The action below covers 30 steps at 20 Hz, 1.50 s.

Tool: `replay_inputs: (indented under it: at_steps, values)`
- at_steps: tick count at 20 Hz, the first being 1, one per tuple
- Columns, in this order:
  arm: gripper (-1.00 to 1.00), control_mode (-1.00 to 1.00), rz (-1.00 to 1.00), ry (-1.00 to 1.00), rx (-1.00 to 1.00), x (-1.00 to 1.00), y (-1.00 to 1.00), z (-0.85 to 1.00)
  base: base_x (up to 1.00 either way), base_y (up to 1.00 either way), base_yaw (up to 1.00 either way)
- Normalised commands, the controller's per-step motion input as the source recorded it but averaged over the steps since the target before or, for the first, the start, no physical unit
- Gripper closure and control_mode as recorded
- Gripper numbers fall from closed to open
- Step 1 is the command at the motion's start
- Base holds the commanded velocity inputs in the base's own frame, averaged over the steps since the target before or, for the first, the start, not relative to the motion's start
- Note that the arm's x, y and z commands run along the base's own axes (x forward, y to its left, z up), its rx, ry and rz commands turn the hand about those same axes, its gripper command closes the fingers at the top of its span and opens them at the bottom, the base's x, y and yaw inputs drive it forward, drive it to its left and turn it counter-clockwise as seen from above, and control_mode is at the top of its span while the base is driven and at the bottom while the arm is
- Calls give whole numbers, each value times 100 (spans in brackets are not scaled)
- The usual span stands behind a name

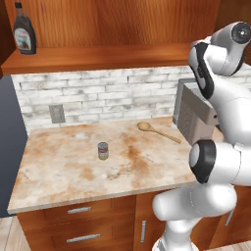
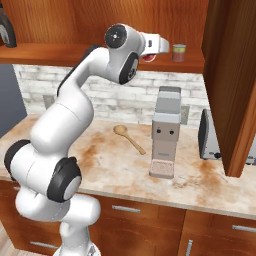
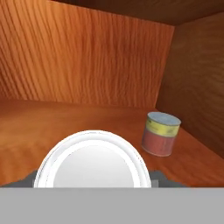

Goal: Pick the cans from the counter and place them in their designated side in the cabinet.

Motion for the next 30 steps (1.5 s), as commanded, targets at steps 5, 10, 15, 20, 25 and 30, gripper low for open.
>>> replay_inputs:
  at_steps: [5,10,15,20,25,30]
  values:
    - [100,-100,0,2,0,23,-8,-1,0,0,0]
    - [100,-100,0,6,1,24,-9,0,0,0,0]
    - [100,-100,0,5,1,26,-8,0,0,0,0]
    - [100,-100,0,2,0,24,-7,-1,0,0,0]
    - [100,-100,0,0,0,23,-5,-4,0,0,0]
    - [100,-100,0,0,0,22,-5,-3,0,0,0]
